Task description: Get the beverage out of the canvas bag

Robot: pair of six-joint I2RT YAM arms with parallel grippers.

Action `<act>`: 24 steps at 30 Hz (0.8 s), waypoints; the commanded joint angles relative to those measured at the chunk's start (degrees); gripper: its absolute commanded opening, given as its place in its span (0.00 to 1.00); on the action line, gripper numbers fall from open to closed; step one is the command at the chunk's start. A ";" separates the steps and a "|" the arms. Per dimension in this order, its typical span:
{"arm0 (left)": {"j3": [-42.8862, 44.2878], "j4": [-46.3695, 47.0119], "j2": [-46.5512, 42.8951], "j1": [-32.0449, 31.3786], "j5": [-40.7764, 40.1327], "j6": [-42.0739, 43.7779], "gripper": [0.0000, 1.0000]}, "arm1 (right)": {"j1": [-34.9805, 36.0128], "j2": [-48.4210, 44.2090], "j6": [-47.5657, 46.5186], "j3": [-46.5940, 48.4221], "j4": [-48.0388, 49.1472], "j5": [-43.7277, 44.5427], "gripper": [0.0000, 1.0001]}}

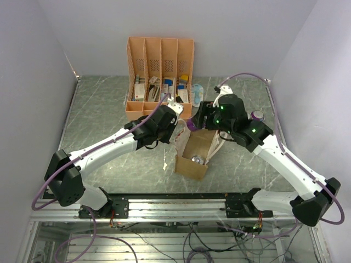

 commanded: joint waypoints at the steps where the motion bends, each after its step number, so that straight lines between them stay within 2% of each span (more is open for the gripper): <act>1: 1.36 -0.57 0.45 -0.38 0.19 0.61 0.07 | -0.38 -2.90 -2.67 5.20 1.80 5.66 0.00; 9: 1.58 -0.89 0.85 -0.40 0.53 0.57 0.07 | -0.48 -4.27 -6.98 7.18 1.25 21.87 0.00; 13: 1.38 -0.70 0.54 -0.62 0.23 0.67 0.07 | -1.80 -3.07 -9.85 5.37 4.11 36.74 0.00; 18: 1.54 -1.24 0.38 -0.80 -0.40 0.59 0.07 | -9.83 1.27 -12.62 3.80 10.07 42.49 0.00; 24: 1.53 -1.24 0.05 -0.92 -0.15 0.57 0.07 | -22.82 8.87 -11.58 5.83 14.64 43.64 0.00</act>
